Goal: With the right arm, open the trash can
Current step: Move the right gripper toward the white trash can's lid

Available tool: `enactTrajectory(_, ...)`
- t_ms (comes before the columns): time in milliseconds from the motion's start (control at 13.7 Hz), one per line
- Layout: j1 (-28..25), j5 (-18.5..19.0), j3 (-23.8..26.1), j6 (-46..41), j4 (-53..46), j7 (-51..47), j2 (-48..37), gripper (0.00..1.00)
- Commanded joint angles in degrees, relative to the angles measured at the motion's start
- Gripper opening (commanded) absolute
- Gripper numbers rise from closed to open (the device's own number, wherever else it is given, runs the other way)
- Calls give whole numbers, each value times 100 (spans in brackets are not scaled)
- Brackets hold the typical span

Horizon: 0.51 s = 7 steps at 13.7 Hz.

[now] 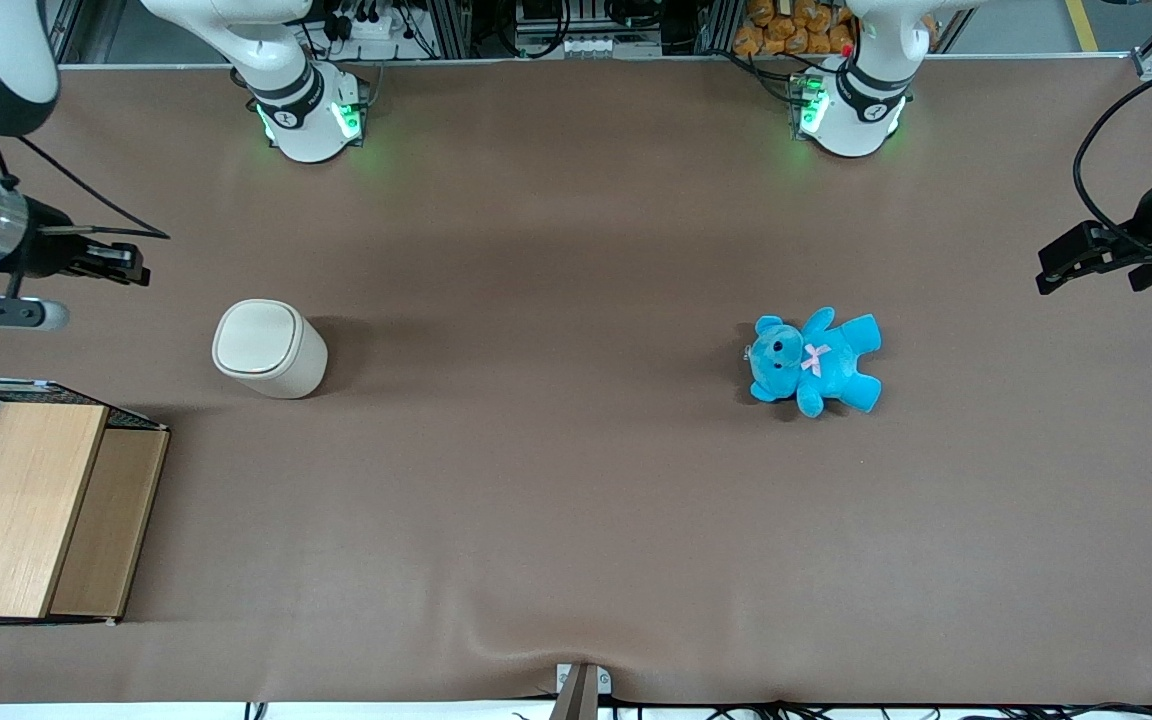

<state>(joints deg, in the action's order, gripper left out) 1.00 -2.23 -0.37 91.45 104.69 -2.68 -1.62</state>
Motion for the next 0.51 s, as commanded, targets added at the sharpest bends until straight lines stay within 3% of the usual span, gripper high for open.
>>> enactTrajectory(0,-39,-94,-69,338,771,30,-410,0)
enactTrajectory(438,-30,-94,-86,1364,1877,30,-673,0)
